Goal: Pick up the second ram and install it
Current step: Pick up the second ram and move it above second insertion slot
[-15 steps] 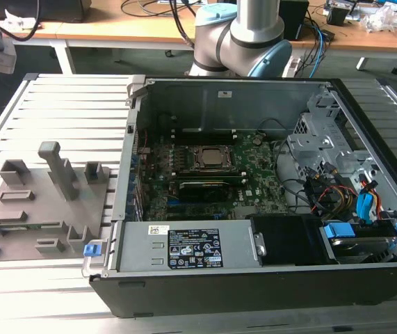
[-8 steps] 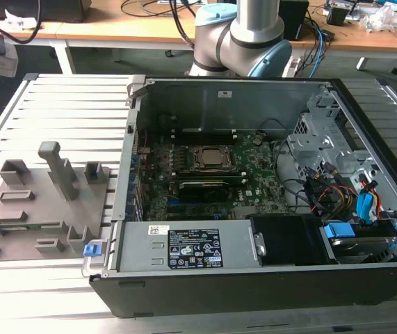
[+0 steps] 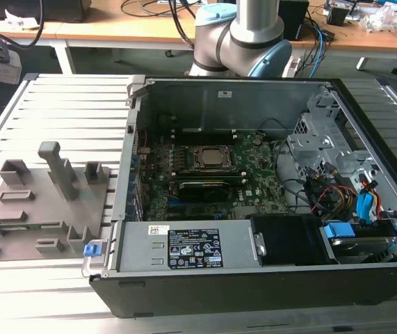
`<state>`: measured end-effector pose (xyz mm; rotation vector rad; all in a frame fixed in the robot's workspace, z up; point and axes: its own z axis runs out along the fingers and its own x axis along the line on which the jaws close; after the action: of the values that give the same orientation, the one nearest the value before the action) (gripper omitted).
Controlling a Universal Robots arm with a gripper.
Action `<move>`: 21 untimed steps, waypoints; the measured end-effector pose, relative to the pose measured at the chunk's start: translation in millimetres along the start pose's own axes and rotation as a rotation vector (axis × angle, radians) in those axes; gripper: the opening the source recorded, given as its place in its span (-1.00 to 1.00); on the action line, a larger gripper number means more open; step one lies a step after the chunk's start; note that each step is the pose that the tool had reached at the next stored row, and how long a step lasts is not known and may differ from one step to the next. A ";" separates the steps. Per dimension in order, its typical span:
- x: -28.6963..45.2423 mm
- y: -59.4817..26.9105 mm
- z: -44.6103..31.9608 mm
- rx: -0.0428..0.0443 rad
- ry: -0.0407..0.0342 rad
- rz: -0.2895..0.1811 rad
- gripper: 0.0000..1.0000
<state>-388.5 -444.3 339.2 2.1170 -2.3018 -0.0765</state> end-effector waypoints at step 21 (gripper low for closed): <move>0.6 -1.3 28.2 0.0000 0.0000 0.000 -0.28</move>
<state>-388.4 -444.3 311.0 2.1170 -2.3018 -0.0765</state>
